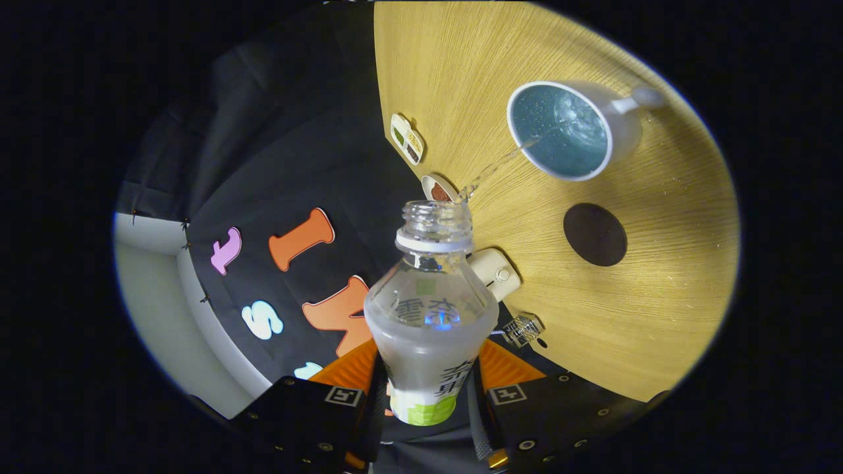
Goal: Take the bottle from table, then pour the juice into the cup, finally place the bottle on the coaster
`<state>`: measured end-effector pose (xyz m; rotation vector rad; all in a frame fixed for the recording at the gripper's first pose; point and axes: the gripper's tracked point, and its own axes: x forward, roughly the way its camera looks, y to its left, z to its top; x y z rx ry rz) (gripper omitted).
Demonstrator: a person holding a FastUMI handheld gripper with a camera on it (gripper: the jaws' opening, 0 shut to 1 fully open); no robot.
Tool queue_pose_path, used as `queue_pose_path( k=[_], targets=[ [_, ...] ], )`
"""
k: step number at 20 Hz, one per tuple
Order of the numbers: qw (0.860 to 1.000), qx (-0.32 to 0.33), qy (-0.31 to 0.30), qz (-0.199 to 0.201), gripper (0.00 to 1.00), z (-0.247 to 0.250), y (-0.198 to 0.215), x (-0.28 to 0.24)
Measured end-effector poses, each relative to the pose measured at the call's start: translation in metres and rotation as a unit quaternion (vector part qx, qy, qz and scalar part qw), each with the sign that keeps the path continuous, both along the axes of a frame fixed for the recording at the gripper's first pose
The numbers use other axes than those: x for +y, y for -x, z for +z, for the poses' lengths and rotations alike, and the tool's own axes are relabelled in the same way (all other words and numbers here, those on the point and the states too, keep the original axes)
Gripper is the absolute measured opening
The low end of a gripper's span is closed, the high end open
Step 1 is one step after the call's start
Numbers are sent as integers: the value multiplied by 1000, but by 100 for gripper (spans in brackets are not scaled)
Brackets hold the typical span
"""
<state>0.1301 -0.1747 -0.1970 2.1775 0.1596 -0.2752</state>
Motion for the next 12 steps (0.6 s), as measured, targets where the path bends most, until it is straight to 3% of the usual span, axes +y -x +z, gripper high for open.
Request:
queue_pose_path(
  k=[12],
  targets=[
    [1000,-7,-24,-17,55,4,6,-8]
  ],
)
